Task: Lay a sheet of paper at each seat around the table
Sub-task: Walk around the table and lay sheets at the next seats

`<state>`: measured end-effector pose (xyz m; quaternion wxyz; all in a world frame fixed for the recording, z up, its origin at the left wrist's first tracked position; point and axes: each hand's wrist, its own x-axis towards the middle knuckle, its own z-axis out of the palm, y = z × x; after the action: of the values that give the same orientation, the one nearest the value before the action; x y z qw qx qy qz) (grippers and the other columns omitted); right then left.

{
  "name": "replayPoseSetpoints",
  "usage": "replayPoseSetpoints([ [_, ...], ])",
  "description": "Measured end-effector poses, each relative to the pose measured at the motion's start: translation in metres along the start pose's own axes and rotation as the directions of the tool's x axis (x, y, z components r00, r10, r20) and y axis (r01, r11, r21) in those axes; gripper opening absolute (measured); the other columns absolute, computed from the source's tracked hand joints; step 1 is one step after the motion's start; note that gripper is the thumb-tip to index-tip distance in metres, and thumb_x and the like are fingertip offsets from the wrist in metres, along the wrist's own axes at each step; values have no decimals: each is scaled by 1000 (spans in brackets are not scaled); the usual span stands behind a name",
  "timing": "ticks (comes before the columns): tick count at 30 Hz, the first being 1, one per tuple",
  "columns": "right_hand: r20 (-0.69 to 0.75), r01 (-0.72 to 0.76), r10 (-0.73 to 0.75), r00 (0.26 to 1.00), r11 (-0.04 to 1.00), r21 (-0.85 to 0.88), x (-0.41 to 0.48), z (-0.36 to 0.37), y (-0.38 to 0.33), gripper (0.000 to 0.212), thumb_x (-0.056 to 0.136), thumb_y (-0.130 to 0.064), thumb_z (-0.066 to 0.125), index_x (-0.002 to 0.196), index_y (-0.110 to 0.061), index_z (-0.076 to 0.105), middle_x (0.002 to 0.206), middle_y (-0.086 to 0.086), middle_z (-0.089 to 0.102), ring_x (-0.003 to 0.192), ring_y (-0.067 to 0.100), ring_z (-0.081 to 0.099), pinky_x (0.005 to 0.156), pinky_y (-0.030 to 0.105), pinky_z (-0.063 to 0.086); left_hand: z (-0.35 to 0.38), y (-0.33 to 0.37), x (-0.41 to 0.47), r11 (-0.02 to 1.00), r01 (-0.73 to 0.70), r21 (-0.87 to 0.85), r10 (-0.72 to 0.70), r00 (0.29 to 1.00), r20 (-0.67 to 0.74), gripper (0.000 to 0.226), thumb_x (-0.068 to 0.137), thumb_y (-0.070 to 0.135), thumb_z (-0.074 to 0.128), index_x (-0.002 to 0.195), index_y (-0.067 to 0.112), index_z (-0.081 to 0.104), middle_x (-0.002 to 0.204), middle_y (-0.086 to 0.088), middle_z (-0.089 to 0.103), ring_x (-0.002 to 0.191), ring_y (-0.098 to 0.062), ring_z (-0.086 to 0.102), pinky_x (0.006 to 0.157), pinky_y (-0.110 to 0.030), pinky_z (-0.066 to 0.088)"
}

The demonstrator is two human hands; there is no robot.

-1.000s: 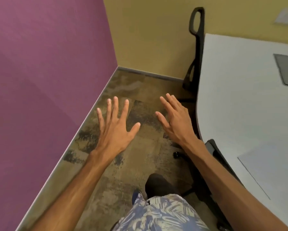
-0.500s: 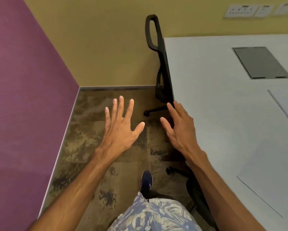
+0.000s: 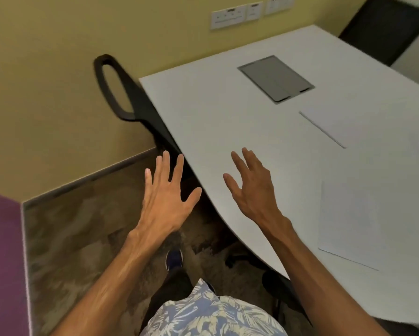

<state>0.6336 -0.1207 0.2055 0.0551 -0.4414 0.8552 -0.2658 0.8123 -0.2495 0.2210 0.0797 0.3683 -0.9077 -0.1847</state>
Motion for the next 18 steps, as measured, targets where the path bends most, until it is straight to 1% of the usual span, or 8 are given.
replayPoseSetpoints([
  [2,-33,-46,46,998,999,-19,11,-1,5,58,101,-44,48,154,-23,34,164,6,25,152,24,20,117,46,24,1,1,28,996,-78,-37,78,997,-10,87,93,67,39,159,32,-6,167,0,-17,153,-16,-19,124,-48,-7],
  [4,-75,-102,99,992,994,-38,22,-2,11,58,101,-43,49,153,-22,36,163,6,27,152,24,21,116,46,25,1,2,59,988,-153,-28,152,988,-17,87,93,68,38,160,32,-5,167,0,-15,153,-16,-16,124,-46,-7],
  [8,-160,-228,214,964,971,-74,44,-4,18,58,100,-42,51,153,-22,36,163,6,27,152,23,21,116,45,26,0,4,118,962,-273,-6,273,962,18,86,95,69,35,159,32,-7,167,0,-17,154,-18,-16,123,-43,-10],
  [15,-265,-461,428,864,884,-75,74,-1,17,58,100,-43,50,153,-24,36,163,5,27,151,22,22,117,46,23,-2,-6,196,889,-452,-75,458,880,128,84,96,68,30,159,31,-10,166,0,-21,152,-17,-21,123,-40,-13],
  [18,-289,-533,499,817,845,-48,85,0,19,58,100,-43,50,154,-25,35,163,5,27,151,22,21,118,45,20,3,-6,221,864,-494,-98,503,849,162,84,96,68,32,159,31,-11,166,1,-21,152,-16,-20,123,-39,-12],
])
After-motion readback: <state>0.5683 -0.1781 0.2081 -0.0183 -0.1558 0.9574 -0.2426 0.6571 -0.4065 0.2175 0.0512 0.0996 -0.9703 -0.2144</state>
